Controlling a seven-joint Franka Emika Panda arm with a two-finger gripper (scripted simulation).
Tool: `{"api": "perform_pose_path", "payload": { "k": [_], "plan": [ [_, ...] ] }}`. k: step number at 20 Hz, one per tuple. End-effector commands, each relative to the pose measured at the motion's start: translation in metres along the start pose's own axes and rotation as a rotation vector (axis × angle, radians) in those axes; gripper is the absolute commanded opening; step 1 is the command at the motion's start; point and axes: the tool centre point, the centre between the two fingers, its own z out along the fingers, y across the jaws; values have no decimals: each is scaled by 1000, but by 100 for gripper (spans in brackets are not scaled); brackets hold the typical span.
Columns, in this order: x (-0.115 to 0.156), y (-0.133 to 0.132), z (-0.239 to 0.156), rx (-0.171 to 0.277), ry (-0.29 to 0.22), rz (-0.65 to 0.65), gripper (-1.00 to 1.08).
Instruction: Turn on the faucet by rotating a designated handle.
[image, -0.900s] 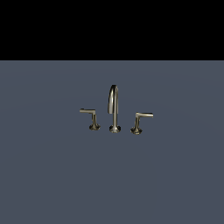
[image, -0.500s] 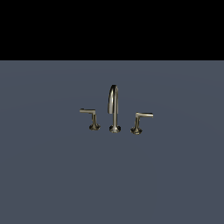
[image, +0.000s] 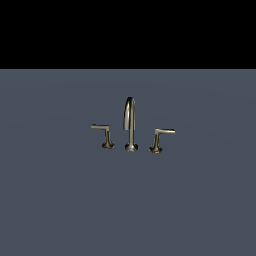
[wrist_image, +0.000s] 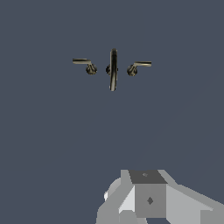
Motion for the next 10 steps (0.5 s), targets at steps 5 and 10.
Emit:
{"api": "perform_pose_path", "payload": {
  "k": [5, 10],
  "plan": [
    [30, -11, 36, 4, -3, 156, -100],
    [56, -17, 67, 8, -6, 289, -100]
  ]
}}
